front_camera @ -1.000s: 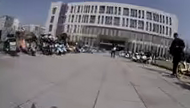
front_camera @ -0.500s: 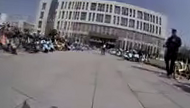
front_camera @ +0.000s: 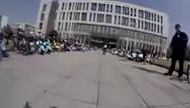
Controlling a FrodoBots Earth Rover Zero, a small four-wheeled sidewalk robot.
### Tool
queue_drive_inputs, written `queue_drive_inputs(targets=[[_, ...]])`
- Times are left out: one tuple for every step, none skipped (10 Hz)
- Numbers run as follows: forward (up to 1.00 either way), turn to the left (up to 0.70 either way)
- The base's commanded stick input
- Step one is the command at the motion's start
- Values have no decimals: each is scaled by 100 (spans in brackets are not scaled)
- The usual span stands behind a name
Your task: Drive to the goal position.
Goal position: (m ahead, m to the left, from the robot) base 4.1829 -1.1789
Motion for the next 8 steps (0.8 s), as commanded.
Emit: queue_drive_inputs(targets=[[100, 0], [100, 0], [100, 0], [100, 0], [100, 0], [100, 0], [100, 0], [100, 0]])
